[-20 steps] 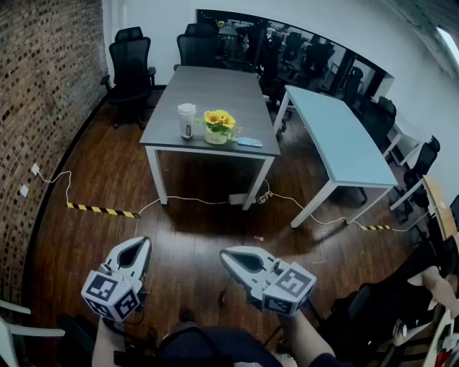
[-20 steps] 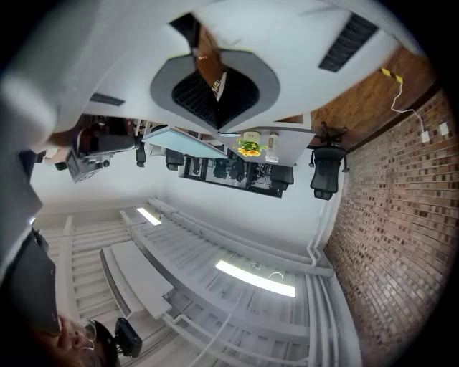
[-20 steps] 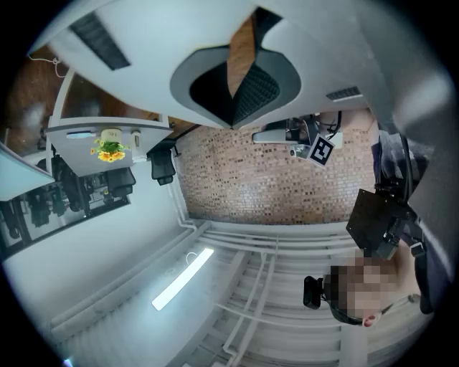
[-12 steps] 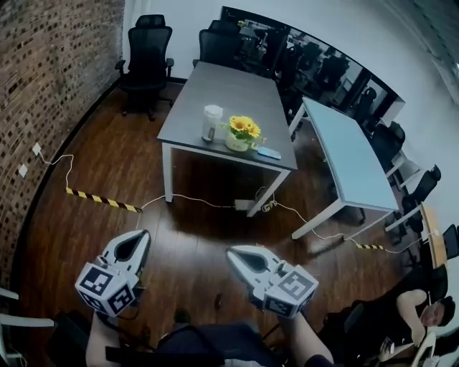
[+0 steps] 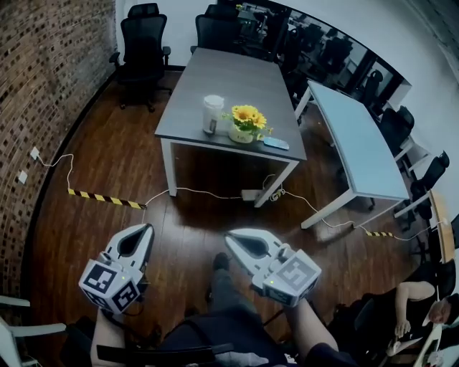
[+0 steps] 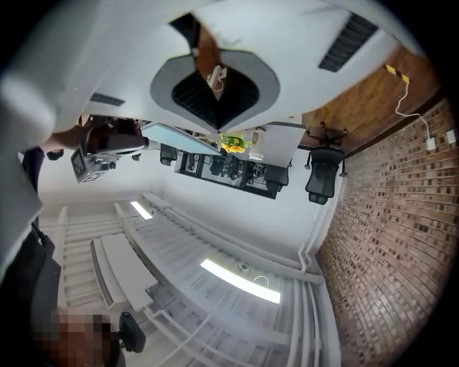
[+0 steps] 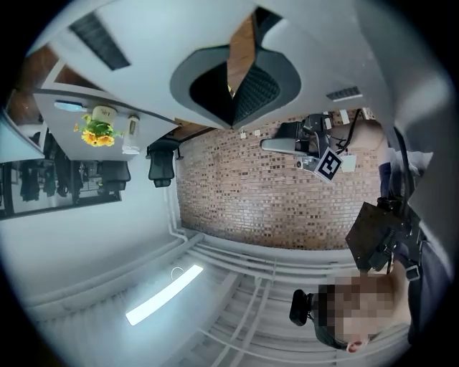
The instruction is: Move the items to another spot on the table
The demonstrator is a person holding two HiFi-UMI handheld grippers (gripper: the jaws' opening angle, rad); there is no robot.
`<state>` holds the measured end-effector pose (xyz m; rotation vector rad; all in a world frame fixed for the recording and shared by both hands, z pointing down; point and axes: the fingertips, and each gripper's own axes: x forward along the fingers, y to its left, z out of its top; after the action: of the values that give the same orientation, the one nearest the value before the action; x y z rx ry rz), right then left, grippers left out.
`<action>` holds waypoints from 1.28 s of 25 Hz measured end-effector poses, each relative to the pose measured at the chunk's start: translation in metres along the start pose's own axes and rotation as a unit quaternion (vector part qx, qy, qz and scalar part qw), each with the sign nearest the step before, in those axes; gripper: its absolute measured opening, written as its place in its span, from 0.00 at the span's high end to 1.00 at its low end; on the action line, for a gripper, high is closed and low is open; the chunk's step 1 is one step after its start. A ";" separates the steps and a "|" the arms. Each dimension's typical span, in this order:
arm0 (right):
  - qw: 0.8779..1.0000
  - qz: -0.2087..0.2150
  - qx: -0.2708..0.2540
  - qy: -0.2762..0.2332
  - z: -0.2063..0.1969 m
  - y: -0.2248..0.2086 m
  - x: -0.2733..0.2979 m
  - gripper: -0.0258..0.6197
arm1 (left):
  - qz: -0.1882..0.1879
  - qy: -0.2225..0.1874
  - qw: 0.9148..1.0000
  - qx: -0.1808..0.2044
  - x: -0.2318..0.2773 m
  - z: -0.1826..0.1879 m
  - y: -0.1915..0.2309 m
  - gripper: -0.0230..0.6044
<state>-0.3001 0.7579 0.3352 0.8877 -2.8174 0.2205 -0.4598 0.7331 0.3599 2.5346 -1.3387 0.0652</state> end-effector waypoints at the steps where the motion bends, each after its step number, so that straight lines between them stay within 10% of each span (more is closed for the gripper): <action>1: 1.000 0.003 0.003 0.000 -0.002 -0.009 0.004 0.95 | 0.003 0.003 1.000 0.000 0.008 0.001 0.002 0.95; 17: 0.996 0.062 0.049 -0.031 0.006 -0.217 0.078 0.95 | 0.057 0.039 0.997 0.047 0.203 0.050 0.053 0.95; 32: 0.994 0.047 -0.094 -0.019 0.072 -0.276 0.187 0.95 | 0.042 0.007 0.998 0.053 0.267 0.089 0.168 0.95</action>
<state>-0.3000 0.4164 0.3293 0.7267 -2.8589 -0.0497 -0.4522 0.4052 0.3554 2.5573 -1.4727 0.1742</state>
